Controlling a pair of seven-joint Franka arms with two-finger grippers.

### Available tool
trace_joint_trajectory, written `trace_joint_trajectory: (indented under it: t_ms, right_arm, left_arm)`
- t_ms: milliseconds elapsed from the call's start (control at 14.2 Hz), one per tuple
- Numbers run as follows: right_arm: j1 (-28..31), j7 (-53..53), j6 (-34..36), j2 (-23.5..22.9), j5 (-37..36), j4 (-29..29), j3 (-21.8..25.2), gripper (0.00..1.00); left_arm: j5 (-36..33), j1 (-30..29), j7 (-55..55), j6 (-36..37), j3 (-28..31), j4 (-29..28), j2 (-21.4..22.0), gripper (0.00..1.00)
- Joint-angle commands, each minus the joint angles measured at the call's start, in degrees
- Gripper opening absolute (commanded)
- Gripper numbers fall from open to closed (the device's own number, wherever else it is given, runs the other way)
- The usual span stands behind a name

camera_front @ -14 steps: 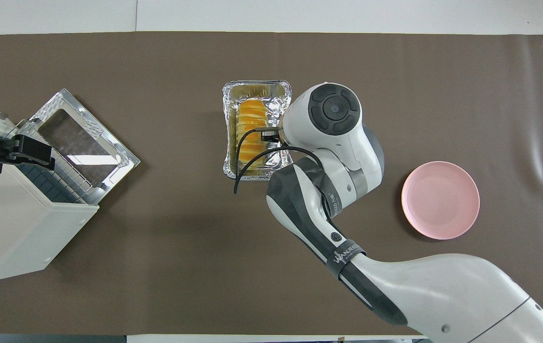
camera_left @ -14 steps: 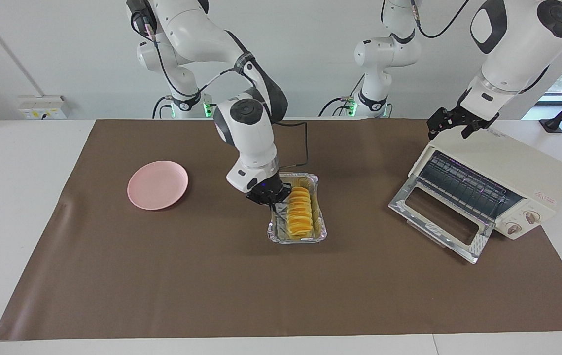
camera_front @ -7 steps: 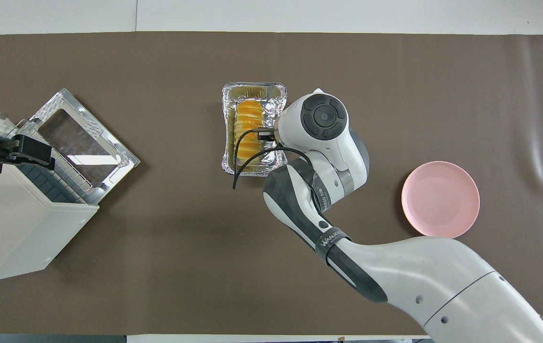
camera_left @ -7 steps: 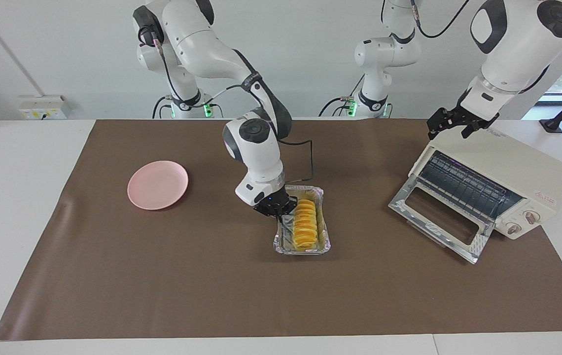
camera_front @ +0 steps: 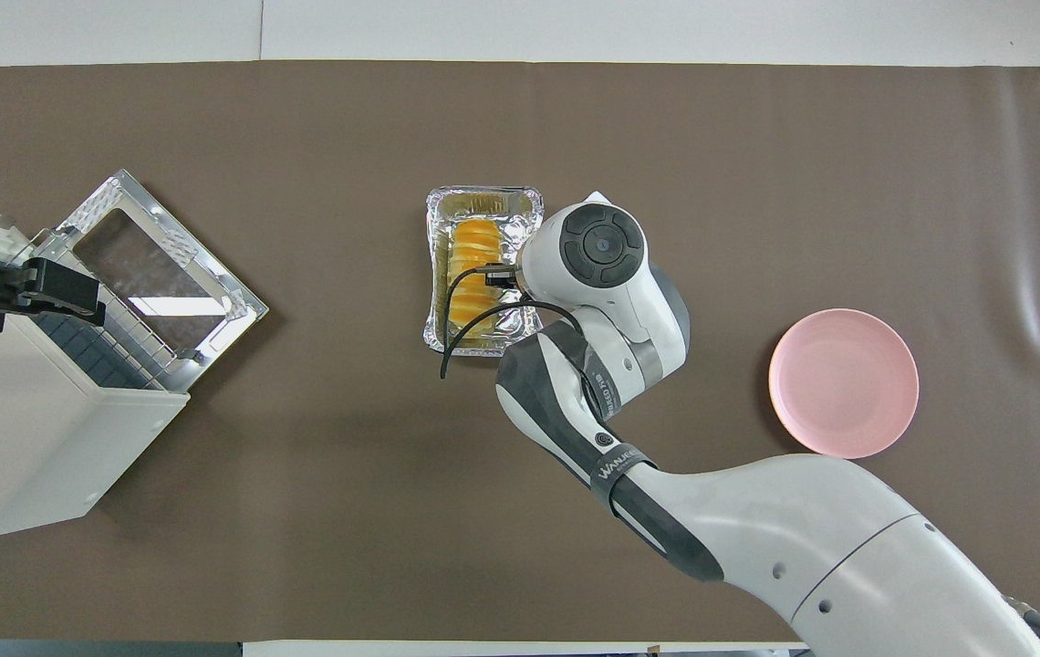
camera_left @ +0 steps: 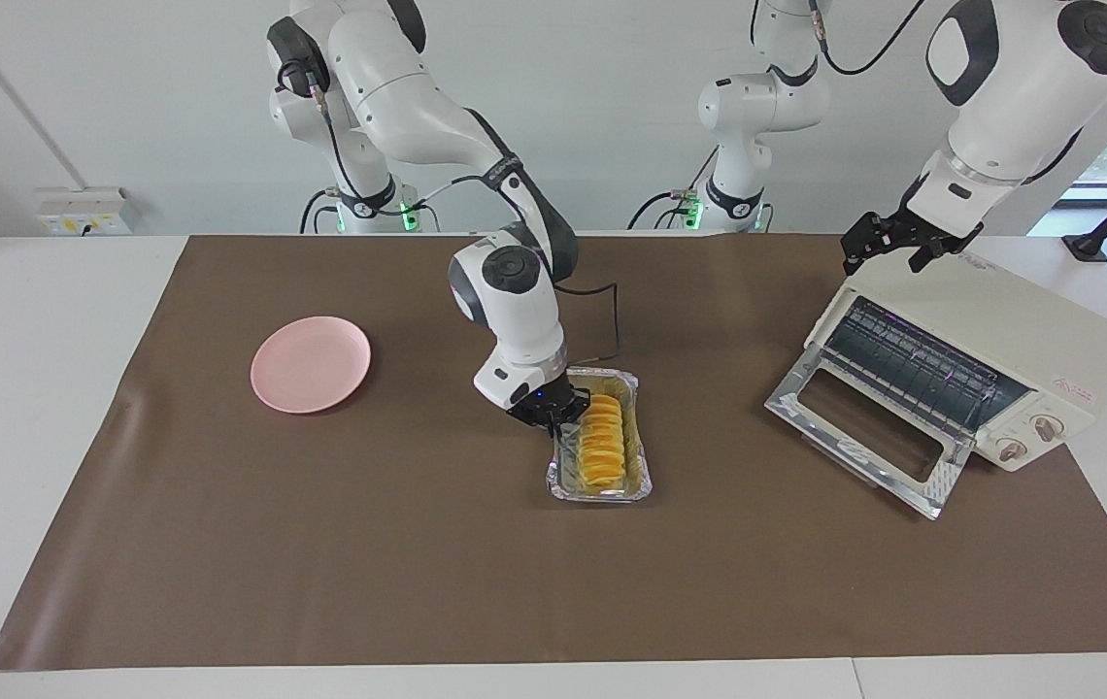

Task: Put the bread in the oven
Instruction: 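Set the foil tray down mid-table and open the right gripper, then withdraw the right gripper while the left gripper reaches toward the tray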

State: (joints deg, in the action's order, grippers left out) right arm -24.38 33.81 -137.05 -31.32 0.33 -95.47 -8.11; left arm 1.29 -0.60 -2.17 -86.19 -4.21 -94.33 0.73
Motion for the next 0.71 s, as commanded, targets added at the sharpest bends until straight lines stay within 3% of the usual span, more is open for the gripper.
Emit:
trace_joint_trajectory:
  t_ms: [0,353,636]
  right_arm:
    - [-1.02,3.72,3.09,1.34,-1.20,0.80,0.11,1.00]
    - [4.94,-1.62,13.70,7.48,-1.47,3.27,0.11,1.00]
    - [14.34,-16.90,24.87,15.83,-0.85,2.66,0.02,1.00]
  left_arm:
    - [1.00,-0.63,0.41,-0.91,-0.09,-1.03,0.94,1.00]
    - [1.00,-0.63,0.50,-0.74,-0.09,-1.20,1.03,1.00]
    - [0.91,0.07,0.42,-1.35,-0.18,-0.94,1.29,1.00]
